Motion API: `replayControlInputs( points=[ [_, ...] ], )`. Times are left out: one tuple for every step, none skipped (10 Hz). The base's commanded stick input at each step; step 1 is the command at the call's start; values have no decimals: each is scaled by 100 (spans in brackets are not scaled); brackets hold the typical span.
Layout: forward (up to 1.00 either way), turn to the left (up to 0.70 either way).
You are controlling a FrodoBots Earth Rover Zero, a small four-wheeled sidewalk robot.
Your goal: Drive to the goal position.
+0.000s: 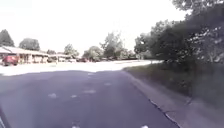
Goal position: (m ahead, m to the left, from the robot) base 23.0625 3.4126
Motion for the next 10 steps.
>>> replayControlInputs(
  points=[
    [70, 3],
    [70, 3],
    [70, 3],
    [70, 3],
    [70, 3],
    [70, 3],
    [70, 3],
    [70, 17],
    [70, 32],
    [70, 22]
  ],
)
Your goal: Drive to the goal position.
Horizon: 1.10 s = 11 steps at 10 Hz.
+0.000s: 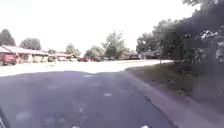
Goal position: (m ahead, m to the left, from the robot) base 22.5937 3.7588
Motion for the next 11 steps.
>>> replayControlInputs(
  points=[
    [70, 13],
    [70, 7],
    [70, 3],
    [70, 3],
    [70, 3],
    [70, 3],
    [70, 3],
    [70, 3],
    [70, 3],
    [70, 3],
    [70, 3]
  ],
)
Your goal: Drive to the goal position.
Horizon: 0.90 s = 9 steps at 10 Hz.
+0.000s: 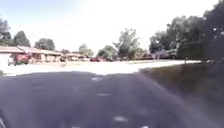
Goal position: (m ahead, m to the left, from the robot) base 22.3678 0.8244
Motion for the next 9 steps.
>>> replayControlInputs(
  points=[
    [70, 3],
    [70, 3],
    [70, 3],
    [70, 3],
    [70, 3],
    [70, 3],
    [70, 3],
    [70, 3],
    [70, 3]
  ],
)
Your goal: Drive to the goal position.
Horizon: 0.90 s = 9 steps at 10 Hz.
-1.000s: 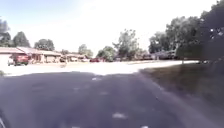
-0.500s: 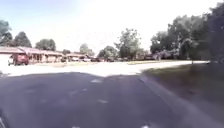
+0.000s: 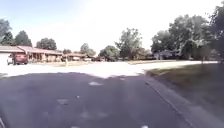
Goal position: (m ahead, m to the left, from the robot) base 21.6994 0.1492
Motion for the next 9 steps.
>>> replayControlInputs(
  points=[
    [70, 3],
    [70, 3],
    [70, 3],
    [70, 3],
    [70, 3],
    [70, 3],
    [70, 3],
    [70, 3],
    [70, 3]
  ],
)
